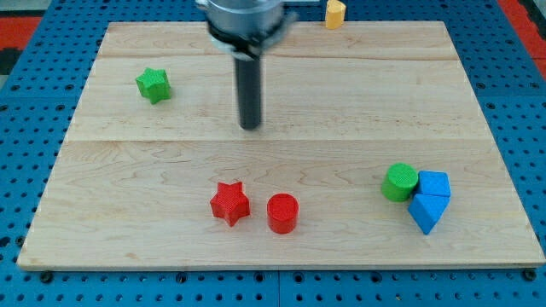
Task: Move the green star closer to green circle and blue cube
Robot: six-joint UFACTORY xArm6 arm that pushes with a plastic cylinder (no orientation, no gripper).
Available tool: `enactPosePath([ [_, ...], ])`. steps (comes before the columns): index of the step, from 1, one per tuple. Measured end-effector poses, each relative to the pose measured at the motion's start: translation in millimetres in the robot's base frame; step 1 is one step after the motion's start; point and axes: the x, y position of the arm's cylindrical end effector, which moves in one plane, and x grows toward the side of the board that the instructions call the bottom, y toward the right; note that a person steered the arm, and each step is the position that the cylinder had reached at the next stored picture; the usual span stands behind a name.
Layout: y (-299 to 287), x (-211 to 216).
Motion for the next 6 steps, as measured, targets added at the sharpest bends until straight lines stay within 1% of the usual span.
enactPosePath([
  [1,-86.4,-69.0],
  [2,-167.1,-85.2],
  [3,-163.7,-51.5],
  [4,-223.9,-19.3],
  [5,-140.1,20.6],
  [6,-15.7,27.1],
])
